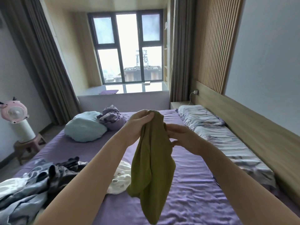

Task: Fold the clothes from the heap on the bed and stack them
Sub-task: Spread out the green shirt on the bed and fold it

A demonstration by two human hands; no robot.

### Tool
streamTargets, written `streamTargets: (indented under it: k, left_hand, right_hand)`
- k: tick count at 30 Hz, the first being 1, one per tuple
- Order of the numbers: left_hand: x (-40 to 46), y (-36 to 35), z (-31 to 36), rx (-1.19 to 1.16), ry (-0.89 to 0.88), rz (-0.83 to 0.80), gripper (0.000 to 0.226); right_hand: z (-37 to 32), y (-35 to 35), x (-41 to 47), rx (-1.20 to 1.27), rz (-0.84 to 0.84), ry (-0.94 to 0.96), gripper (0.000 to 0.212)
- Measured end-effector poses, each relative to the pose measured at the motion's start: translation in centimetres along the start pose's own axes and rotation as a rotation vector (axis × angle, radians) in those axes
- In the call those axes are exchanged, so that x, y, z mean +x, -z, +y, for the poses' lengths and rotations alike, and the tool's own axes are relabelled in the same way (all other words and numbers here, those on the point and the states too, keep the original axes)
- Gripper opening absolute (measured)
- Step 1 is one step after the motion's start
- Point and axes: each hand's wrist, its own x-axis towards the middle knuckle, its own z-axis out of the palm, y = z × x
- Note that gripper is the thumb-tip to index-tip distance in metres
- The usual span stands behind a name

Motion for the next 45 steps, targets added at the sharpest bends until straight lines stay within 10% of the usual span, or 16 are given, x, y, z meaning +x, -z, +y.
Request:
streamTargets:
  k: [21, 36, 45]
  left_hand:
    - [-3.8, 8.4, -0.2, 0.594, -0.131, 0.462, 0.023]
    - [-5.4, 9.5, -0.4, 0.965, -0.103, 0.286, 0.018]
    - [-6.9, 10.2, -0.4, 1.082, -0.272, 0.469, 0.018]
  right_hand:
    - [-3.3, 1.1, -2.6, -0.362, -0.097, -0.217, 0.027]
    - [-0.4, 2.1, -4.0, -0.697, 0.409, -0.146, 0.02]
    - [1.8, 2.6, -5.1, -0.975, 0.536, -0.115, 0.019]
